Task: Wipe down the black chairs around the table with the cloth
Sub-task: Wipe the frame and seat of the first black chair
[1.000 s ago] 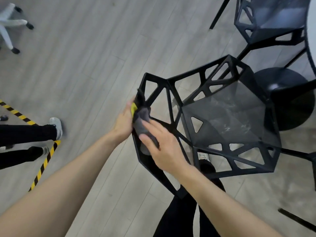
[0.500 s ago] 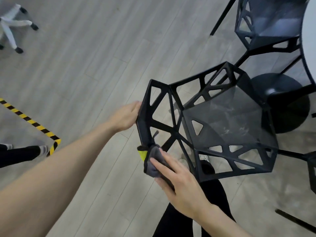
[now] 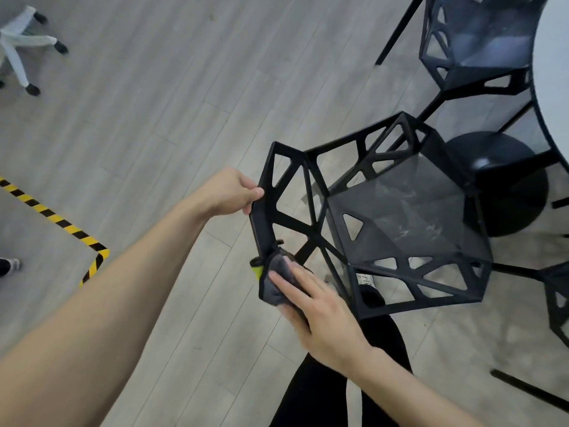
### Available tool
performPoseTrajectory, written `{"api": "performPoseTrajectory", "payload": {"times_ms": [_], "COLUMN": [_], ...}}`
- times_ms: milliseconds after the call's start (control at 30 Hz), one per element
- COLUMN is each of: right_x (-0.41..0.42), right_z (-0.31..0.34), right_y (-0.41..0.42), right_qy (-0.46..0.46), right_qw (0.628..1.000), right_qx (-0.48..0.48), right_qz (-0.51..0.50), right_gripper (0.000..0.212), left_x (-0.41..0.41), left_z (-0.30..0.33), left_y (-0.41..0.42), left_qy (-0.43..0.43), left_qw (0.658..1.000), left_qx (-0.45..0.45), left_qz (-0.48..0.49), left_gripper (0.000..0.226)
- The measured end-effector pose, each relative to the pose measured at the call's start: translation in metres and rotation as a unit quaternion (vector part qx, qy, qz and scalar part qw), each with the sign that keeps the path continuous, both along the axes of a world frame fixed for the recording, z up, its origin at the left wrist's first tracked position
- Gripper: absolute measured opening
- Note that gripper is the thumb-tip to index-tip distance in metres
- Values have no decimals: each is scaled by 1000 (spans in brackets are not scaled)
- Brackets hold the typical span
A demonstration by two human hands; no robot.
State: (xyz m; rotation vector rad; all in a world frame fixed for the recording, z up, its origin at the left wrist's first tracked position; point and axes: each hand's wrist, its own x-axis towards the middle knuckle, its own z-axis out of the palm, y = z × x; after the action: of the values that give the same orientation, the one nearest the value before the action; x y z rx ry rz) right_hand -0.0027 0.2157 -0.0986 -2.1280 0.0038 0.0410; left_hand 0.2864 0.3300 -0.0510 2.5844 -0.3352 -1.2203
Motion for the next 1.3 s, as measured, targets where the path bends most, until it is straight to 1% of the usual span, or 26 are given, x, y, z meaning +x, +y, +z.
{"api": "performPoseTrajectory", "payload": {"times_ms": [100, 167, 233, 333, 367, 400, 433, 533, 600, 667, 733, 800, 833, 900, 1000, 1067, 1133, 1200, 1267, 1300], "right_x": [86, 115, 84, -11, -26, -24, -6, 82, 110, 78, 9, -46, -55, -36, 33, 44, 6, -57, -98, -103], "right_z": [-6, -8, -6, 7, 8, 6, 4, -6, -10, -7, -4, 0, -1, -1, -3, -3, -6, -11, -19, -25], "right_y": [9, 11, 9, 3, 1, 0, 0, 13, 16, 13, 5, -8, -13, -11, 21, 30, 19, -2, -13, -11], "right_qy": [50, 55, 45, 5, 4, 6, 10, 35, 43, 27, 9, 18, 29, 39, 3, -8, -22, -25, -9, 7], "right_qw": [994, 988, 993, 1000, 1000, 1000, 1000, 998, 995, 997, 999, 999, 999, 999, 999, 998, 998, 998, 997, 995], "right_qx": [48, 65, 63, 13, -2, -14, -23, 3, 17, 42, 41, 38, 30, 26, 26, 23, 32, 43, 59, 64], "right_qz": [-85, -126, -87, -2, 10, 11, 3, -58, -92, -66, -20, -3, -5, -17, -44, -60, -41, -29, -52, -75], "right_gripper": [52, 52, 52, 52, 52, 53, 54, 56, 56, 56, 56, 56, 56, 54, 53, 49, 46, 45, 46, 45], "left_x": [1, 3, 4, 4, 4, 3, 1, -1, 0, 0, -1, -4, -5, -7, -8, -10, -13, -21, -41, -56], "left_z": [1, 3, 4, 0, -2, -5, -8, -9, -11, -14, -16, -17, -17, -18, -21, -24, -25, -27, -27, -25], "left_y": [-5, -9, -11, -5, -3, -3, -4, -8, -7, -5, -3, -1, -2, -3, -4, -2, -1, -1, 0, 0], "left_qy": [5, 2, -2, -2, -6, -8, -8, -18, -26, -25, -21, -25, -31, -44, -62, -71, -81, -95, -115, -114], "left_qw": [1000, 999, 1000, 999, 999, 998, 998, 997, 995, 995, 993, 992, 991, 991, 989, 989, 988, 984, 981, 980], "left_qx": [8, 0, 7, 10, 6, -1, -9, -35, -47, -45, -48, -55, -56, -59, -59, -54, -42, -48, -48, -45], "left_qz": [10, 36, 26, 42, 48, 57, 62, 65, 83, 91, 105, 112, 114, 114, 119, 118, 124, 143, 149, 156], "left_gripper": [44, 37, 37, 49, 49, 48, 47, 34, 28, 28, 28, 30, 31, 30, 30, 32, 36, 43, 54, 56]}}
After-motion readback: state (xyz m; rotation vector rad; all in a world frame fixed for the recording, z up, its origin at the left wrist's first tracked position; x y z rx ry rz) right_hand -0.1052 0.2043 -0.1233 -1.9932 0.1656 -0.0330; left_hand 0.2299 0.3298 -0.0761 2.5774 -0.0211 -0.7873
